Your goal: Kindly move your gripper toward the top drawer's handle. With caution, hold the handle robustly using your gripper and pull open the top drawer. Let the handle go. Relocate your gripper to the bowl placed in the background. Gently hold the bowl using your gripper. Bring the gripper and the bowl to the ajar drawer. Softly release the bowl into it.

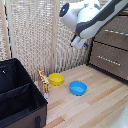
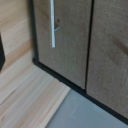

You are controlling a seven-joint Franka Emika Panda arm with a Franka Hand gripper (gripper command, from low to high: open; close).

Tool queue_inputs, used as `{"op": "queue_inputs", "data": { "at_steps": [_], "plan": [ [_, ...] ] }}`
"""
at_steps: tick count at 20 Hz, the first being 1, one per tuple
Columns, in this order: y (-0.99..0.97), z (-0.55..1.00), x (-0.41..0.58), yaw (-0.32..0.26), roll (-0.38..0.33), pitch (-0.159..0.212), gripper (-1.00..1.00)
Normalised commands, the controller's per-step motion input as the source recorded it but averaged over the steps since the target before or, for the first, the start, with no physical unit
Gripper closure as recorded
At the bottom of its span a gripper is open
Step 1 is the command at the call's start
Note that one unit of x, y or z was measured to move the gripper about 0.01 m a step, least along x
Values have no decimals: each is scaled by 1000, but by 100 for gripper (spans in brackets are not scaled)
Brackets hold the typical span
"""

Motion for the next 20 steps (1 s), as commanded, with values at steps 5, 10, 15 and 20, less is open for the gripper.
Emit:
{"op": "queue_inputs", "data": {
  "at_steps": [5,10,15,20],
  "plan": [
    [-682,141,0,0,-237,-42,-100],
    [-677,175,0,0,-227,-22,-100],
    [-761,150,3,39,-126,0,-100],
    [-642,83,42,54,-122,0,-100]
  ]
}}
